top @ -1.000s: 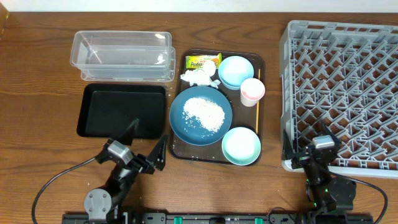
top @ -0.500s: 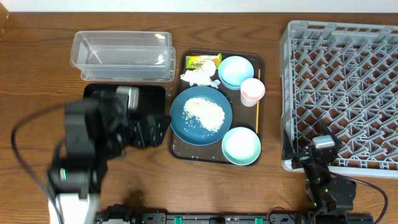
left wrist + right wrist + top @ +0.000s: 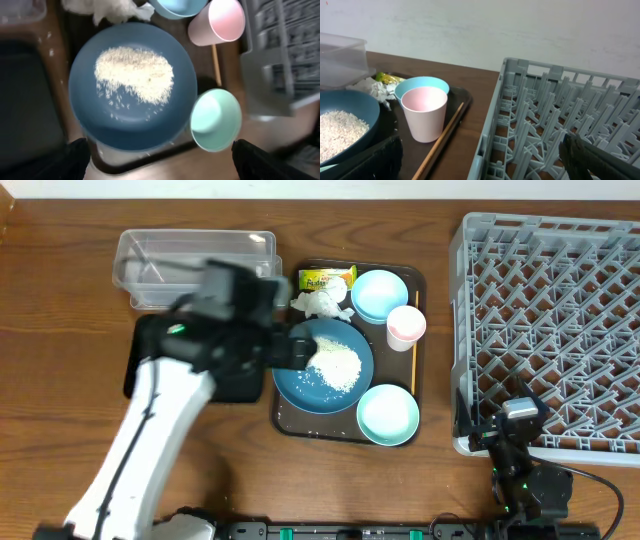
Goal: Sort waste into correct bins and load items into the dishwasher rack
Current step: 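Reach the left gripper to the blue rice plate and grasp its rim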
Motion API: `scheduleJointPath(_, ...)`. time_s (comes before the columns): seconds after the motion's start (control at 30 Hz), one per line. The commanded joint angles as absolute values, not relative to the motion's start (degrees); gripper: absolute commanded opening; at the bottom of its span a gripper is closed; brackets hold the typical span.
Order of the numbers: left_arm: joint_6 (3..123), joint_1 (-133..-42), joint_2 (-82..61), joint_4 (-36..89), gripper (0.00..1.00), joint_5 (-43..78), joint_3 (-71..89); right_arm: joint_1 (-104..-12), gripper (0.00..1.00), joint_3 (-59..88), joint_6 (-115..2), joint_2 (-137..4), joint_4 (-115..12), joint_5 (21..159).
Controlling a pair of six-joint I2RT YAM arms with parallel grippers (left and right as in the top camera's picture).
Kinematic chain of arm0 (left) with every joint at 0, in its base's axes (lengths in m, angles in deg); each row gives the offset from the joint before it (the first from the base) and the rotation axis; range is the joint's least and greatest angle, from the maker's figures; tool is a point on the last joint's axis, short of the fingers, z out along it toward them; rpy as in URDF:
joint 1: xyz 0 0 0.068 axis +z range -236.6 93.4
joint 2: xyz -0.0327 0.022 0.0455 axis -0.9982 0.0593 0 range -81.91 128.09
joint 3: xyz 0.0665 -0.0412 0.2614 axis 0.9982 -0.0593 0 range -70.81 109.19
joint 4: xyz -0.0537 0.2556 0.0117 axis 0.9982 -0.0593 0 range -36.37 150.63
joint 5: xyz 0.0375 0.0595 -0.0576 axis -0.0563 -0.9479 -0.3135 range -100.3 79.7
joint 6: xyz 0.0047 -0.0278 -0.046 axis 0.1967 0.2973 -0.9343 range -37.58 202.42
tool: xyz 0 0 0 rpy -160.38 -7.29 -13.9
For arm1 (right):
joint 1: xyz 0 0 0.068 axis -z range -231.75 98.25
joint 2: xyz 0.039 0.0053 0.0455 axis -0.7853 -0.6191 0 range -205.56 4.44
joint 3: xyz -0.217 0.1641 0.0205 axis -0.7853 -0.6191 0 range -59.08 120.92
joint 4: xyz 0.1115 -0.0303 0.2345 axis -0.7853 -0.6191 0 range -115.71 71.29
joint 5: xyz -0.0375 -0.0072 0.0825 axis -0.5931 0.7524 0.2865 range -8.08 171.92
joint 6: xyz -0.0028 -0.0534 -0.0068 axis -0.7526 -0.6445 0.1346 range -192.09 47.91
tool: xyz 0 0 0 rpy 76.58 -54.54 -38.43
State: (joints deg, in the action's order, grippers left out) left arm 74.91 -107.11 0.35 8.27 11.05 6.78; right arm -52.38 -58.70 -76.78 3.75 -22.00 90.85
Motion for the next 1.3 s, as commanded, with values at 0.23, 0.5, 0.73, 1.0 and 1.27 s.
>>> scheduleJointPath(0.23,73.75,-119.72,9.94,19.02,0.92,-0.93,9.18,-52.9,0.99,-58.77,-77.3,4.06,-22.26,90.52)
scheduleJointPath(0.5,73.73,-124.09,17.68,23.9,0.92,-1.04,9.16,-52.9,0.99,-58.77,-77.3,4.06,-22.26,90.52)
scheduleJointPath(0.73,61.62,-127.35,24.04,24.29,0.92,-13.63,9.16,-52.9,0.99,-58.77,-77.3,4.06,-22.24,90.52)
scheduleJointPath(1.0,55.53,-128.47,28.65,27.2,0.84,-13.98,9.16,-52.9,0.99,-58.77,-77.3,4.06,-22.26,90.52)
scheduleJointPath(1.27,52.55,-130.65,30.99,28.11,0.78,-18.63,9.14,-52.9,0.99,-58.77,-77.33,4.06,-22.26,90.52)
